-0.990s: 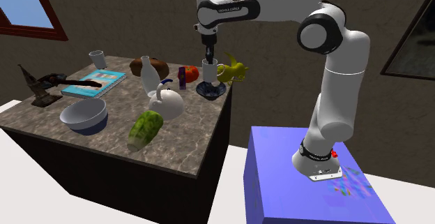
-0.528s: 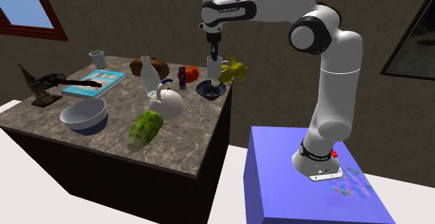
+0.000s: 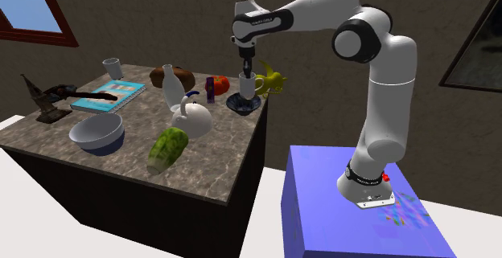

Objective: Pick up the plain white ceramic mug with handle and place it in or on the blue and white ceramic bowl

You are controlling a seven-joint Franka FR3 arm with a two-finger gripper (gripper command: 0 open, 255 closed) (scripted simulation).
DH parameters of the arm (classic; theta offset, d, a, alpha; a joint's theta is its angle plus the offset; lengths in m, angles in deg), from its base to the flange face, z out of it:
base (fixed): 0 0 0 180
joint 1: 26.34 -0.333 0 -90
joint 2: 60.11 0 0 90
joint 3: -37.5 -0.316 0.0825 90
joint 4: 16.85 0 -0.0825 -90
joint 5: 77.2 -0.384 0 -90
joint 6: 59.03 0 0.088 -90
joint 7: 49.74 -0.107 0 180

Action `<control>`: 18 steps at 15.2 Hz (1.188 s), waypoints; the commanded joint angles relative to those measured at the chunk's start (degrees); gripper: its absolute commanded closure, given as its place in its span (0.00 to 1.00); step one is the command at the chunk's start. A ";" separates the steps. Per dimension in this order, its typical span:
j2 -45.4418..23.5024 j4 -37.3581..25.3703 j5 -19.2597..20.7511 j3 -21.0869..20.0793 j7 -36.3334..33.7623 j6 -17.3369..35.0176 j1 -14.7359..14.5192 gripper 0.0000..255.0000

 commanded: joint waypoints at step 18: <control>-1.17 4.74 -0.46 -0.18 0.22 5.88 -0.01 0.00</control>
